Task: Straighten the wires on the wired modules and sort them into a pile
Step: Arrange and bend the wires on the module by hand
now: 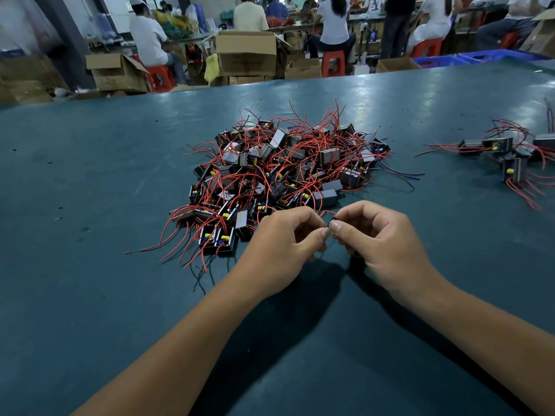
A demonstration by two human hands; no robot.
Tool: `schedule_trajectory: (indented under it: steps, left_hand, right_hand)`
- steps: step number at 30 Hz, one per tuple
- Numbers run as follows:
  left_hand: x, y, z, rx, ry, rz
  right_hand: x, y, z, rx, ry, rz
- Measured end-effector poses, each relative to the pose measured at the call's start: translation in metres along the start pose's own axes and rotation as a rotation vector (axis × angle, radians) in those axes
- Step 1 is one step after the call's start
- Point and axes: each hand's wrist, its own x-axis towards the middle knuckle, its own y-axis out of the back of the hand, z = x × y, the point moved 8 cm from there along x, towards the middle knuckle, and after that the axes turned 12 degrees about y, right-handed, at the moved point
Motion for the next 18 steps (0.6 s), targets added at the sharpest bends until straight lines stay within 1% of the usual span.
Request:
schedule_trajectory:
  steps: [5,11,14,16,18]
  left_hand:
    - [-0.001,0.000,0.003,0.023,-0.015,-0.006]
    - [-0.003,0.003,0.006,0.036,-0.052,-0.004]
    - [-0.007,0.015,0.020,0.079,-0.180,0.120]
    - [-0.012,0.020,0.032,0.164,-0.289,0.192]
    - [-0.015,0.020,0.040,0.259,-0.357,0.230]
  right_hand:
    - [-0.001,-0.001,0.001,0.027,0.004,0.013]
    - [0.001,-0.002,-0.002,0.000,0.042,-0.010]
    - [0.001,-0.002,-0.008,-0.069,0.077,-0.041]
    - [0.000,-0.003,-0.013,-0.123,0.103,-0.067]
    - [-0.001,-0.004,-0.019,-0.169,0.133,-0.077]
